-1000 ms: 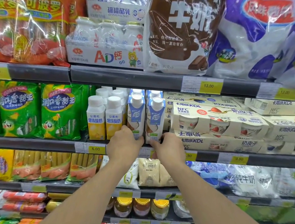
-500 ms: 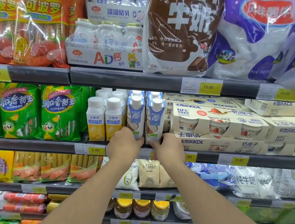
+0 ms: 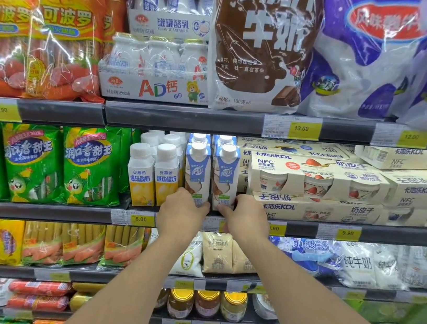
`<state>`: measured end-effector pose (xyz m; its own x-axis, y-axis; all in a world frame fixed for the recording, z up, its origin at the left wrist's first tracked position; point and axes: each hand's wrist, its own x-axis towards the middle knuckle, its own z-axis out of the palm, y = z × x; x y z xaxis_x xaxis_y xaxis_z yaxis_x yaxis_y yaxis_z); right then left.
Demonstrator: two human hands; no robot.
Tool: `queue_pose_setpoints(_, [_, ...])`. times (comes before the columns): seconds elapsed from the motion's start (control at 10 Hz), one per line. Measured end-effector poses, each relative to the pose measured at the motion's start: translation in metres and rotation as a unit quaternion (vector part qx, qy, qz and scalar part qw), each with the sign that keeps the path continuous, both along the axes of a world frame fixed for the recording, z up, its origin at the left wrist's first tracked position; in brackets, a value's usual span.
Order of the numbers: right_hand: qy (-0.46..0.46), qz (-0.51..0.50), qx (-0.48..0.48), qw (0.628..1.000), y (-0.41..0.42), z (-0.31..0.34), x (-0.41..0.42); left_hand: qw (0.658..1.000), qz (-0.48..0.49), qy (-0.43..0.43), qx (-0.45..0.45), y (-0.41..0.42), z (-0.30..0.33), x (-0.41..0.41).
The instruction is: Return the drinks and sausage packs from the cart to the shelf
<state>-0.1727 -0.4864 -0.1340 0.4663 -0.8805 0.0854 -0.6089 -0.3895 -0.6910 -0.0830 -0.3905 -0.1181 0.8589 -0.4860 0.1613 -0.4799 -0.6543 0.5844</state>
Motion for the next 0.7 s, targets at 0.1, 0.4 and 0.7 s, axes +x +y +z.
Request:
queue_pose_setpoints(0.1, [0.006, 0.004, -0.001, 1.000, 0.000, 0.002, -0.002, 1.000, -0.029, 0.007, -0.009, 0.005, -0.003, 0.002])
queue_pose_setpoints(0.4, [-0.019, 0.015, 0.005, 1.000, 0.017, 0.004, -0.016, 0.988, -0.141, 0.061, -0.015, 0.060, -0.004, 0.016])
queue_pose_setpoints(0.7, [0.074, 0.041, -0.120, 0.989, 0.052, 0.041, -0.049, 0.939, -0.256, -0.105, 0.205, 0.100, 0.026, 0.043])
